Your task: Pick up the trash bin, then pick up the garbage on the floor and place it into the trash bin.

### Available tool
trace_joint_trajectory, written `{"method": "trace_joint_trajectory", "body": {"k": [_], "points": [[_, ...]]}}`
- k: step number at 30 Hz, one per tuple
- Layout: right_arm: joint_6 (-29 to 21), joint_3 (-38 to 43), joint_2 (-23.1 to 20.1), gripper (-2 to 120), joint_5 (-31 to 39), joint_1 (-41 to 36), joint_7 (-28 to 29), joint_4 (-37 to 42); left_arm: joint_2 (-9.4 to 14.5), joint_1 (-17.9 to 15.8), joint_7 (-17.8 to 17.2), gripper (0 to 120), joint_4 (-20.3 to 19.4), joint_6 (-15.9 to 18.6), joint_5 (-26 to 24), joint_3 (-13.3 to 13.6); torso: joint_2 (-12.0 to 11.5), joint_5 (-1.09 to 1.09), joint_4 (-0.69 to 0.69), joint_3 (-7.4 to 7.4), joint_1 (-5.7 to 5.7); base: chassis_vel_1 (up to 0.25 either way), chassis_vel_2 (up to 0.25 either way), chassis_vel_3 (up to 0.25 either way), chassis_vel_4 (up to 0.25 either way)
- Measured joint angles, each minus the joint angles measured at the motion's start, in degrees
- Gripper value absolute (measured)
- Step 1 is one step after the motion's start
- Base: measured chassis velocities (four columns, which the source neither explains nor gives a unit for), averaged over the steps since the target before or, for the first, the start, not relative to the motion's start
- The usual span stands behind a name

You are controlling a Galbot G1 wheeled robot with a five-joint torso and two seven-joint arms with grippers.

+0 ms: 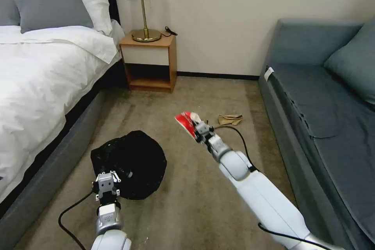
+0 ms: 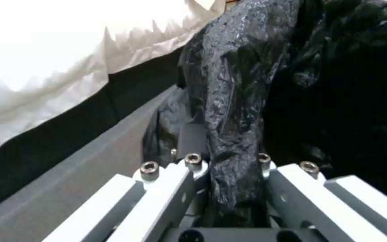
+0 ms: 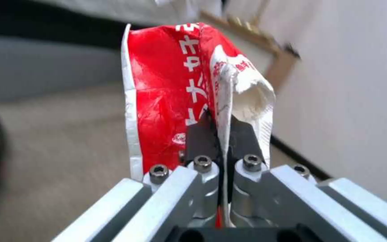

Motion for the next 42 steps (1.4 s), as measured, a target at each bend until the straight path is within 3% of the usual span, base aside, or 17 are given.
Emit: {"method": "trace_joint_trajectory", "body": {"k": [8, 17, 28, 42], "points": [[3.14, -5.56, 1.0, 0, 1.06, -2.99, -4.57, 9.1, -0.46, -3.11, 0.24, 4, 3.18, -0.14, 0.29, 1.64, 0.0, 0.01, -0.01, 0.0, 0.0, 0.0, 0.0, 0.0, 0.0], [4.89, -9.29, 2.12, 0, 0.51, -7.08, -8.51, 12.35, -0.36, -4.94, 0.73, 4, 5.62, -0.17, 0.0, 1.94, 0.0, 0.01, 0.0, -0.01, 0.0, 0.0, 0.0, 0.0, 0.0], [7.33, -10.79, 4.15, 0, -0.78, -8.25, -9.43, 7.03, -0.39, -6.21, 0.83, 4, 6.87, 0.28, -1.27, 2.67, 0.0, 0.02, 0.0, -0.01, 0.0, 0.0, 0.0, 0.0, 0.0], [7.95, -9.83, 5.54, 0, -1.53, -6.84, -8.99, -0.36, -0.92, -5.08, 0.91, 4, 5.5, 0.27, -1.4, 3.0, 0.0, 0.02, 0.0, -0.01, 0.0, 0.0, 0.0, 0.0, 0.0]]}}
